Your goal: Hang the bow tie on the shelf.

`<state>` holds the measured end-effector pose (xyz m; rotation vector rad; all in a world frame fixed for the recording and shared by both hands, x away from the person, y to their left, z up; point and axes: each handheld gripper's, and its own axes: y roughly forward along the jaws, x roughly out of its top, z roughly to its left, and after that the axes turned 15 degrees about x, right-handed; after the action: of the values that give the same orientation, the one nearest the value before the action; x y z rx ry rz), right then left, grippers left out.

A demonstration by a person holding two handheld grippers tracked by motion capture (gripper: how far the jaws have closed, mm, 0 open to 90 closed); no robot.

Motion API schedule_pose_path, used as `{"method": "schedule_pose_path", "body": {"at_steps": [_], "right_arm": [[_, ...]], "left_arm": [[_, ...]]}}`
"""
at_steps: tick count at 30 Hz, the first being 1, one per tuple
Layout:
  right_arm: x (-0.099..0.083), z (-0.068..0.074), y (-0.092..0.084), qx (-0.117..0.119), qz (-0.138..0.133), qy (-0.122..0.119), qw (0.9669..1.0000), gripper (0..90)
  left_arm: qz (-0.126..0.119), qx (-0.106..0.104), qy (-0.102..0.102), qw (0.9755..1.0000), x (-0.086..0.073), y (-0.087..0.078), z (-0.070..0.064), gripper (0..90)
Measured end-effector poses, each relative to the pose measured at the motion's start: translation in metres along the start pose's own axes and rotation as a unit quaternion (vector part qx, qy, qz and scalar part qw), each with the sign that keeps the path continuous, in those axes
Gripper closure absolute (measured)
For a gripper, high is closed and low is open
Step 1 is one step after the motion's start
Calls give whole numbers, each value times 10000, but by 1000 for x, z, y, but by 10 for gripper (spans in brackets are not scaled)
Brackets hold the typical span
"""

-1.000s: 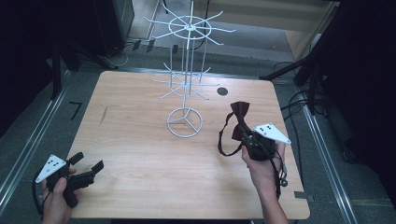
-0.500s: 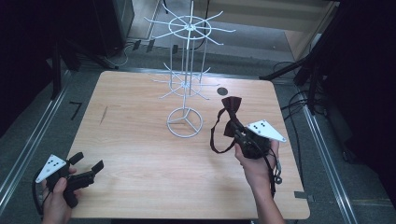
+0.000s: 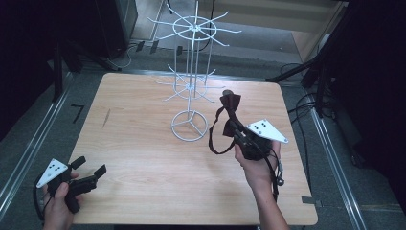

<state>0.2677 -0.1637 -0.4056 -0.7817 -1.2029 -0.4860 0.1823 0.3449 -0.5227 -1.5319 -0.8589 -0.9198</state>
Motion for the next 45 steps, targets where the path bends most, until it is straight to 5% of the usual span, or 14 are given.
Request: {"method": "schedule_pose_path", "body": {"at_steps": [45], "right_arm": [[22, 4, 19, 102, -118, 94, 9998, 825]], "left_arm": [[0, -10, 15, 10000, 0, 0, 0, 76]]}}
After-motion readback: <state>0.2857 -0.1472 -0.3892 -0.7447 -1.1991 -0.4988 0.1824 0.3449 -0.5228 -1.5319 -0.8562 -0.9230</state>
